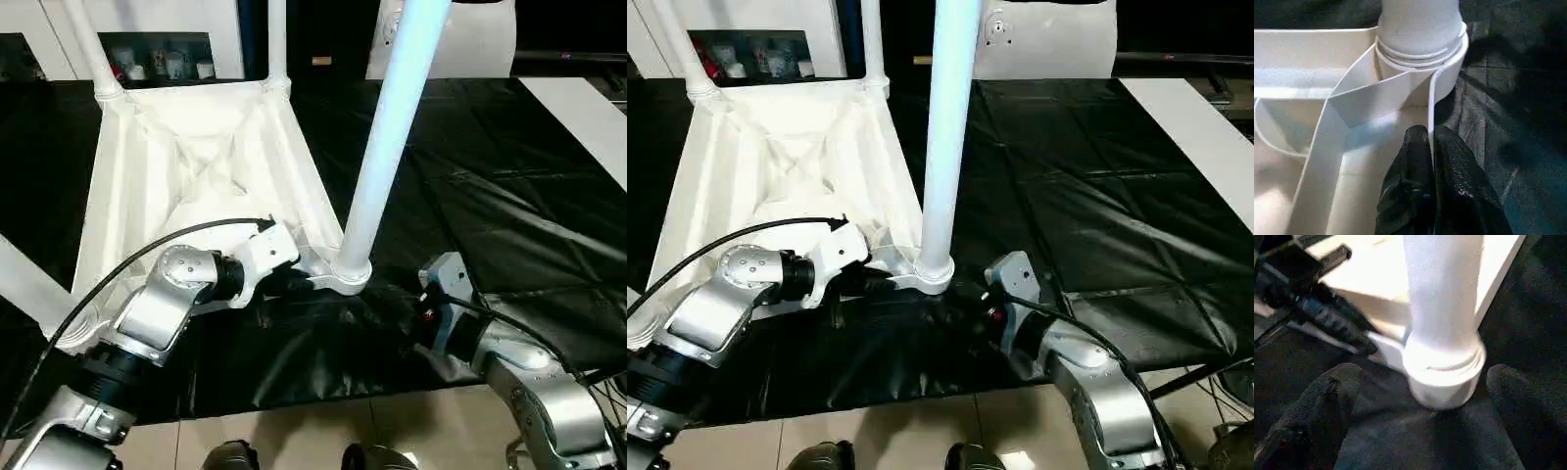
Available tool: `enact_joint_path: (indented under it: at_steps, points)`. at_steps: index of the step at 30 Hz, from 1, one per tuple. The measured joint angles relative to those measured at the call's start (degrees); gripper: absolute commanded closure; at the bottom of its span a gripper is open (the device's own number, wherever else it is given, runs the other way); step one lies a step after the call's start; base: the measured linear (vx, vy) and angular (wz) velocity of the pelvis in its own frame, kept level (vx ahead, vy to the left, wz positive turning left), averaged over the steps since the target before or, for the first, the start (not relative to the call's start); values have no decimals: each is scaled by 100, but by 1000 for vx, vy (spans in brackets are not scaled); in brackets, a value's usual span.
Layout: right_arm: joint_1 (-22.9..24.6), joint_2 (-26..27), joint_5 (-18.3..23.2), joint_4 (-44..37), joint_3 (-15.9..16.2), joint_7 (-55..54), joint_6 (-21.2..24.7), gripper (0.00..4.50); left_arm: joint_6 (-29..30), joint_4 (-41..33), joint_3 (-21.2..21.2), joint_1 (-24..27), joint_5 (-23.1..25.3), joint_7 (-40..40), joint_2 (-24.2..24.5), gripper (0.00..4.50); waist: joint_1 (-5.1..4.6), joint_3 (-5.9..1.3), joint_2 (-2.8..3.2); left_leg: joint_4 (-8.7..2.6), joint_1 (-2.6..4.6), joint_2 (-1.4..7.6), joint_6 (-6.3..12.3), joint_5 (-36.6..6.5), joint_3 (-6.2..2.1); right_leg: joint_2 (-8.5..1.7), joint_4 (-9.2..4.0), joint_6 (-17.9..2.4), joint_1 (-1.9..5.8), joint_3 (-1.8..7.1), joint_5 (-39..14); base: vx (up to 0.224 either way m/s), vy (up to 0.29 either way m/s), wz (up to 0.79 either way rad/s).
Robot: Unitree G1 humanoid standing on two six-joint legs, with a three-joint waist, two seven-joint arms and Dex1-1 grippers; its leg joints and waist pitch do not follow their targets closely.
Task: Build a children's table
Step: Rotate leg to tighten
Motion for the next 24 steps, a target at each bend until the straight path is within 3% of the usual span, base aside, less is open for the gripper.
enact_joint_path:
  at_steps: [6,9,14,20,24]
  points:
    - [-397,-428,139,317,2,690,-359,0,-1055,331,-258,-127,39,-663,302,448,26,-2,-2,1,-4,2,39,10,1,4,0,3,-6,1,-3,0,0,0]
    - [-603,-499,268,540,3,1128,-518,0,-1302,456,-290,-169,-2,-1037,369,448,91,-4,-7,7,-5,5,43,11,2,5,8,3,-6,-1,-6,0,0,0]
    - [-935,-671,578,914,50,2030,-724,40,-1684,745,-486,-339,-83,-1586,368,450,226,-5,-9,45,-7,1,56,2,4,-6,24,-1,4,2,-4,0,0,0]
    - [-1197,-909,590,1408,491,2991,-1059,94,-2248,1223,-667,-617,-88,-2096,361,450,233,-7,-13,77,-4,-7,42,-8,8,-26,62,-2,6,3,-3,0,0,0]
    - [-1405,-1046,552,1656,601,3401,-1242,122,-2468,1376,-708,-683,-89,-2309,335,450,235,-9,-15,80,-3,-7,41,-7,9,-28,65,-4,9,2,-1,0,0,0]
